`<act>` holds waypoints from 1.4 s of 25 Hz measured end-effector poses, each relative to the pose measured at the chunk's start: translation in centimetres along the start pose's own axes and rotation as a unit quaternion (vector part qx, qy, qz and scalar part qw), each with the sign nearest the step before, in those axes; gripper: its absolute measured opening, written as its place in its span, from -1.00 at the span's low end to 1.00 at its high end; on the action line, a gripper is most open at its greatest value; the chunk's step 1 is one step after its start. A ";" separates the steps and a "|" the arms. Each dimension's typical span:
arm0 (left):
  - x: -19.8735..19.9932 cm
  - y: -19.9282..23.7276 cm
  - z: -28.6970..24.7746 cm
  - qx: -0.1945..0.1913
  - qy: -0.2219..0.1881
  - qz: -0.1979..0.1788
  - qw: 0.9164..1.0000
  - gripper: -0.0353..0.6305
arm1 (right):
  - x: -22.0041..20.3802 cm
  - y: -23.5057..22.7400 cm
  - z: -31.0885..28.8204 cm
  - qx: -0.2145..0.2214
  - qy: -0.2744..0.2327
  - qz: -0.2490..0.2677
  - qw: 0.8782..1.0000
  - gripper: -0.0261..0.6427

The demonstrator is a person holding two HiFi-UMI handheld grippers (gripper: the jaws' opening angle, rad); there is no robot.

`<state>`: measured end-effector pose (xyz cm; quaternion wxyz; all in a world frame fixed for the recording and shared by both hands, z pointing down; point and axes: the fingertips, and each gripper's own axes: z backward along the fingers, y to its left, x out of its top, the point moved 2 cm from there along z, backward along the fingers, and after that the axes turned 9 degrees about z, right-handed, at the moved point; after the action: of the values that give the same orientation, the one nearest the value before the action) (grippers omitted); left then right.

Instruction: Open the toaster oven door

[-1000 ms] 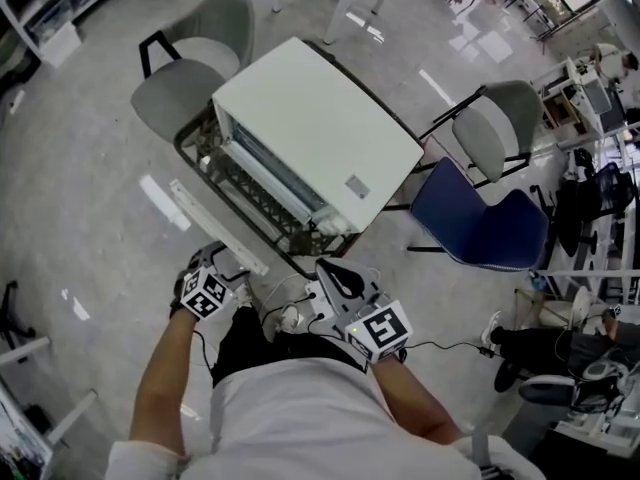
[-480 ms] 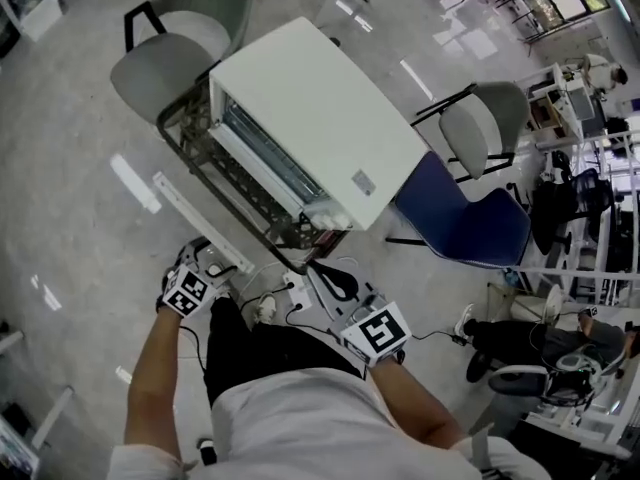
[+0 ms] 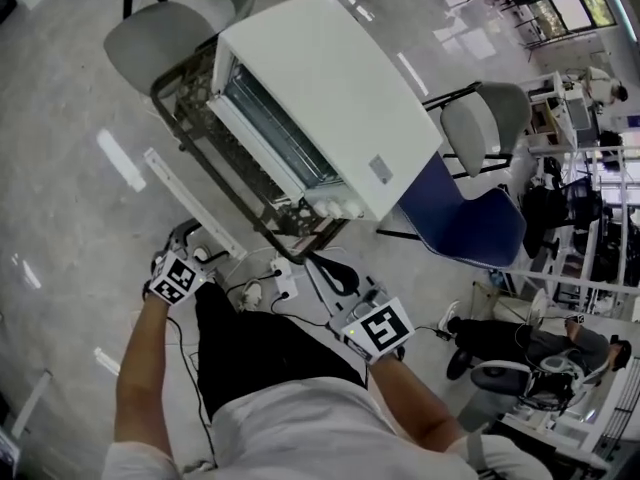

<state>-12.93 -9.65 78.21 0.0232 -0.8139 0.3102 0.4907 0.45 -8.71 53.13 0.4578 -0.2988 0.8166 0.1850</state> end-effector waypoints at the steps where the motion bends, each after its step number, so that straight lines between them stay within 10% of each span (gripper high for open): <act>1: -0.2 0.1 -0.2 0.000 -0.003 0.000 1.000 0.19 | -0.5 0.1 -0.1 0.000 0.001 -0.001 1.000 -0.85; 27: -3.7 0.9 -2.5 -0.009 -0.090 -0.022 0.996 0.19 | -6.5 1.7 -3.7 -0.016 -0.010 0.017 1.000 -0.85; 35: -6.6 0.5 0.3 0.020 -0.040 0.000 0.999 0.24 | -6.0 2.2 -3.7 0.002 -0.013 0.013 1.000 -0.85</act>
<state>-15.63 -6.75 83.58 0.0520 -0.7932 0.3185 0.5165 -0.97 -7.28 60.22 0.4667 -0.2851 0.8146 0.1933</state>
